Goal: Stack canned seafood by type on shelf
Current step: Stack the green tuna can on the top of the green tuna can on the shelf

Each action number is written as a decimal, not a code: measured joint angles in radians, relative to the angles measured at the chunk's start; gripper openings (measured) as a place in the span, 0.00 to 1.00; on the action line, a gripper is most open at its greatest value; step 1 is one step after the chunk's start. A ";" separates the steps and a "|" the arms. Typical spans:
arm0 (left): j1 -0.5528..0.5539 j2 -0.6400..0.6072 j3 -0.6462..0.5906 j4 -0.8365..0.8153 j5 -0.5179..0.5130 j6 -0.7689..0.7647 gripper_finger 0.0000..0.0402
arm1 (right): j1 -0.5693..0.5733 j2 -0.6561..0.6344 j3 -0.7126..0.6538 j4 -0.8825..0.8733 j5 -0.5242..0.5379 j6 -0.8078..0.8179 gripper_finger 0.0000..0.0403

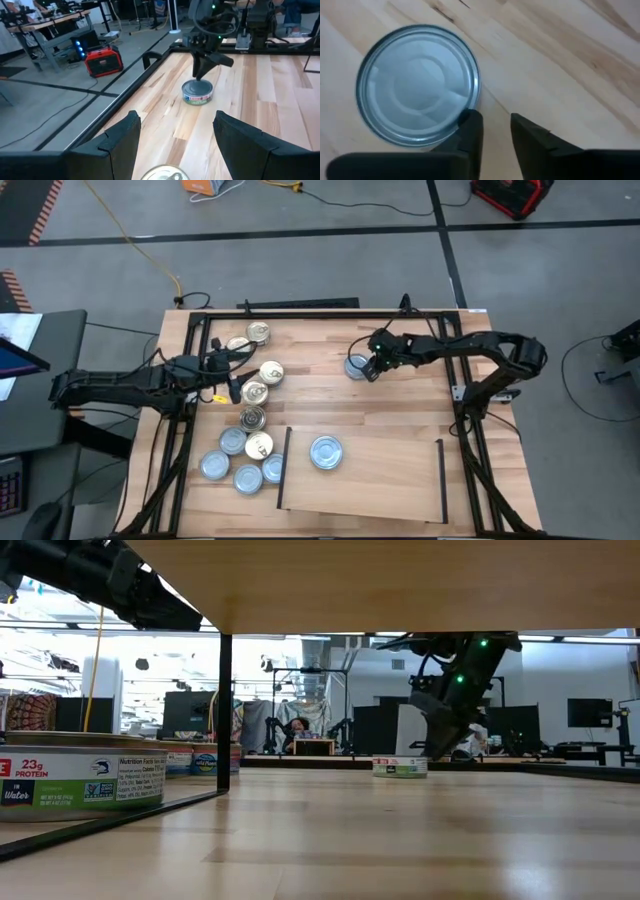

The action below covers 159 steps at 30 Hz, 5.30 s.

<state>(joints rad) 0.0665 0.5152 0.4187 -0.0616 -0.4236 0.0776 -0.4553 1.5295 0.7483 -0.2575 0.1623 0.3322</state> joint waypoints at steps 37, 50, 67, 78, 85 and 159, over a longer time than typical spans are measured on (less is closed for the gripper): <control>0.000 0.003 0.000 0.016 -0.002 0.004 0.60 | 0.030 0.027 0.002 -0.197 0.113 0.098 0.05; 0.000 0.003 0.000 0.016 -0.001 0.005 0.60 | 0.014 0.017 -0.020 -0.230 0.120 0.123 0.07; 0.000 0.003 0.000 0.015 -0.001 0.016 0.60 | 0.145 -0.320 -0.019 -0.160 0.182 -0.211 0.39; 0.000 0.004 0.000 0.034 -0.001 0.016 0.60 | 0.175 -0.197 0.117 -0.273 0.161 -0.531 0.88; 0.000 0.003 0.000 0.039 -0.001 0.023 0.60 | 0.173 0.000 0.334 -0.484 0.172 -0.677 0.98; -0.048 0.392 0.308 0.069 0.047 0.114 0.60 | 0.337 -0.085 0.519 -0.373 0.228 -1.056 0.42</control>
<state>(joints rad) 0.0186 0.9076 0.7269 0.0072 -0.3763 0.1916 -0.1186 1.4449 1.2671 -0.6309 0.3908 -0.7236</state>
